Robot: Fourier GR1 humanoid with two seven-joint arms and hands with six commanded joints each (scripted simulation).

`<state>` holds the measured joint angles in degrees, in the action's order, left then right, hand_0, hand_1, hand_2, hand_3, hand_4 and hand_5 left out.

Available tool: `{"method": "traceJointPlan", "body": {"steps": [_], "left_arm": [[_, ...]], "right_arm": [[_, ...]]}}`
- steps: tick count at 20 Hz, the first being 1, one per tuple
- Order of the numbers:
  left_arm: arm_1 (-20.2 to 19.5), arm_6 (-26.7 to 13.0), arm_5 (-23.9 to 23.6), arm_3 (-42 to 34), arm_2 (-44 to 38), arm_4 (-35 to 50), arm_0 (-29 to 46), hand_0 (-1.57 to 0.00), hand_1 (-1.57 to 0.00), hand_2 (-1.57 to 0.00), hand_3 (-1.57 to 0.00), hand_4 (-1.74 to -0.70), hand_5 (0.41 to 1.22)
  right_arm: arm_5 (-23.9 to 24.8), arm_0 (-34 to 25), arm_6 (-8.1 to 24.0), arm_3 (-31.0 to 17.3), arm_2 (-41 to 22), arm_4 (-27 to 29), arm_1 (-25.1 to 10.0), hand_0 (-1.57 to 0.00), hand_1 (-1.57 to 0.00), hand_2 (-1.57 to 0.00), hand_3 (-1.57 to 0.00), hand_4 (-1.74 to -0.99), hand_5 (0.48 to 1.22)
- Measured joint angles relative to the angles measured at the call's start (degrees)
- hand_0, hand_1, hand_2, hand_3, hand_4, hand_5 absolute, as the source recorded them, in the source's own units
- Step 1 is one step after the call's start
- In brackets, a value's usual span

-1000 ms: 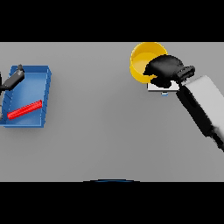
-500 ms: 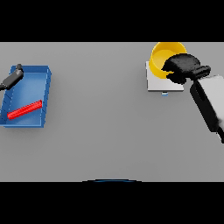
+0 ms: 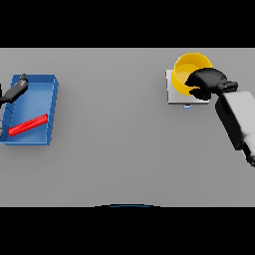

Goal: Pick up the red beaker and tilt it to pour out 1 green nut into yellow bowl. Pick up the yellow bowl and place it on the metallic measuring scale.

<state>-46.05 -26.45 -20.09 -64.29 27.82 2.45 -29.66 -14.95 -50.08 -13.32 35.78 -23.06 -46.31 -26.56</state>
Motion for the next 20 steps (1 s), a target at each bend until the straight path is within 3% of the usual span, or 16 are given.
{"method": "traceJointPlan", "body": {"steps": [2, 4, 5, 8, 11, 15, 20], "left_arm": [[-0.7, 0.2, 0.2, 0.1, -0.3, -0.1, -0.3, 0.00, 0.00, 0.00, 0.00, -0.72, 0.667], [-0.5, 0.1, 0.4, 0.3, -0.2, 0.0, -0.3, 0.00, 0.00, 0.00, 0.00, -0.72, 0.671], [0.2, 0.2, 0.2, 0.4, 0.4, -0.4, -0.3, 0.00, 0.00, 0.00, 0.00, -0.72, 0.671], [0.1, -0.6, 0.5, 0.3, 0.3, -0.2, -0.5, 0.00, 0.00, 0.00, 0.00, -0.72, 0.667], [0.1, 0.3, 0.0, 0.5, 0.1, -0.3, -0.1, 0.00, 0.00, 0.00, 0.00, -0.72, 0.663], [0.2, -0.7, 0.1, 0.6, 0.1, -0.3, -0.9, 0.00, 0.00, 0.00, 0.00, -0.72, 0.664], [0.2, 0.2, -0.2, 0.9, 0.0, -0.3, -0.2, 0.00, 0.00, 0.00, 0.00, -0.72, 0.664]], "right_arm": [[-0.3, -0.7, 0.4, -0.3, 0.2, 0.3, 0.3, -1.45, -1.50, -1.38, -1.39, -1.734, 1.221], [-0.2, -0.8, 0.6, -0.9, 0.2, 0.4, 0.6, -1.49, -1.48, -1.45, -1.10, -1.737, 1.221], [-0.2, -0.9, 0.4, -1.0, 0.2, 0.5, 0.6, -1.44, -1.34, -1.29, -0.99, -1.688, 1.221], [-1.6, -0.5, 0.9, -0.1, 0.0, 0.4, 0.2, -0.79, -0.71, -0.78, -0.72, -1.609, 1.029], [-2.6, -1.9, 0.0, -1.1, -1.1, -1.0, -0.3, -0.41, -0.36, -0.46, -0.55, -1.567, 0.929], [-1.7, -1.1, -2.1, -0.9, -2.1, -1.5, -0.2, -0.17, -0.15, -0.19, -0.39, -1.546, 0.856], [-1.4, -1.9, -2.4, -2.4, -1.1, -1.0, -0.1, -0.05, -0.05, -0.06, -0.24, -1.518, 0.786]]}}
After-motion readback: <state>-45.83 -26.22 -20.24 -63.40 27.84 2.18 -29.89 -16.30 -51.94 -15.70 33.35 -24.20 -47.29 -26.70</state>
